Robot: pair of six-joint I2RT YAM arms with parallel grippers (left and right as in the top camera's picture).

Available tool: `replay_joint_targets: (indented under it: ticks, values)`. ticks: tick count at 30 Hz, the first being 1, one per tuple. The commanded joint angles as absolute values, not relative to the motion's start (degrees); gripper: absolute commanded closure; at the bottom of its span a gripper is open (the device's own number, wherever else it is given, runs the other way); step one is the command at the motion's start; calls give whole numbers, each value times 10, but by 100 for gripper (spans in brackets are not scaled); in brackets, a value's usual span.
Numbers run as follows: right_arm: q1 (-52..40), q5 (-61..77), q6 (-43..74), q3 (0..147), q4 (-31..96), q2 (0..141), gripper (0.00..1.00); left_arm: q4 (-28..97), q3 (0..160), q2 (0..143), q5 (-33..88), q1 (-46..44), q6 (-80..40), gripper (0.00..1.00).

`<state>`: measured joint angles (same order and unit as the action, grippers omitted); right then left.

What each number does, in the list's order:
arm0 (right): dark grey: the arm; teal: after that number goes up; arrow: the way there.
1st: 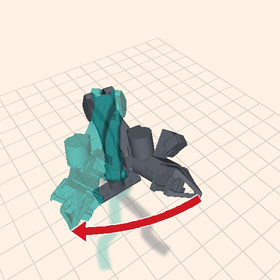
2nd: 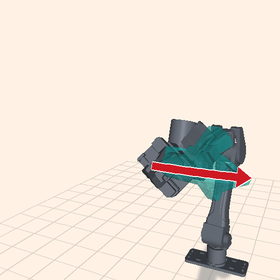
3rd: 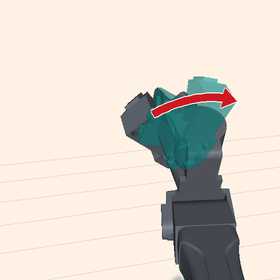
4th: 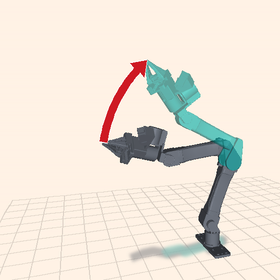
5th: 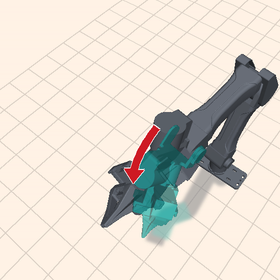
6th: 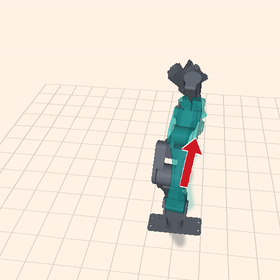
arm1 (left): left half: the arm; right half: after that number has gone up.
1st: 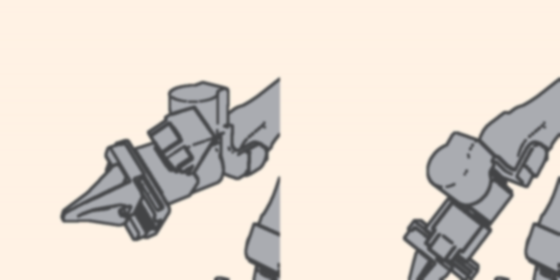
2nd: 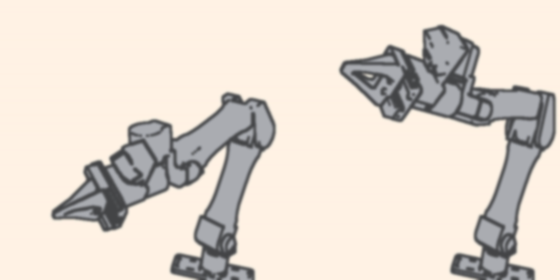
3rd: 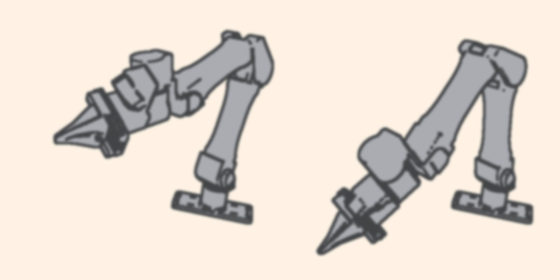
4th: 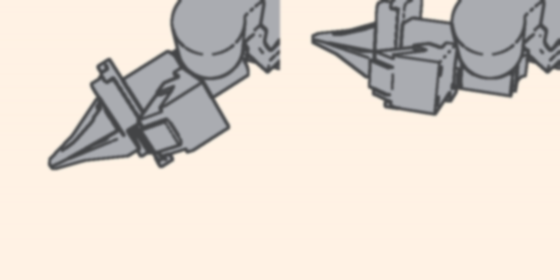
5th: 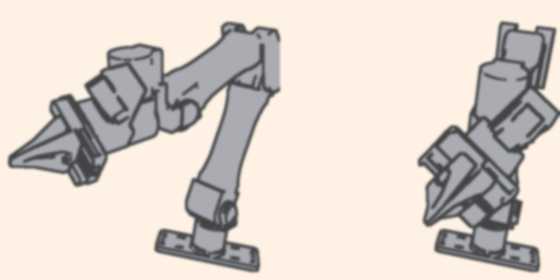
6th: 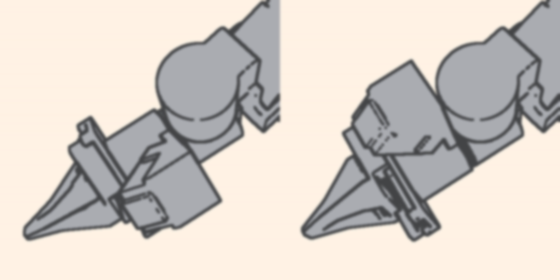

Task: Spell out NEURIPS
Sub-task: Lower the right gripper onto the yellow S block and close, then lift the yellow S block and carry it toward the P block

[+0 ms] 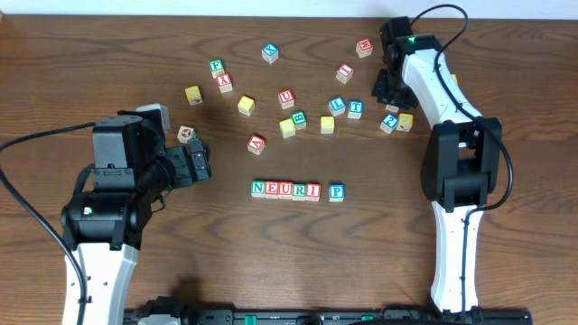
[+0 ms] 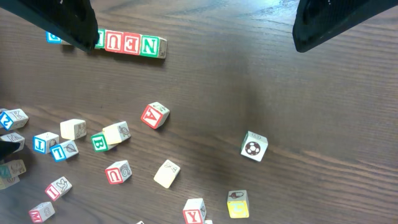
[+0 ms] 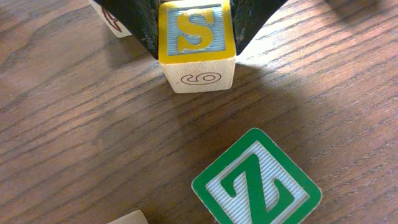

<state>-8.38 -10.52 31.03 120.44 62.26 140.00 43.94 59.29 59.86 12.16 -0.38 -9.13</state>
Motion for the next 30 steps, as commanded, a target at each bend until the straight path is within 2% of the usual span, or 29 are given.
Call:
replay_joint_targets:
  ticks: [1, 19, 30]
  values:
    - [-82, -119, 312, 1202, 622, 1399, 75, 441, 609, 599, 129, -1, -86, 2]
    - [-82, -122, 290, 1214, 641, 1390, 83, 441, 609, 599, 129, -1, -86, 2]
    - [-83, -143, 275, 1220, 675, 1282, 89, 441, 609, 599, 129, -1, -86, 2]
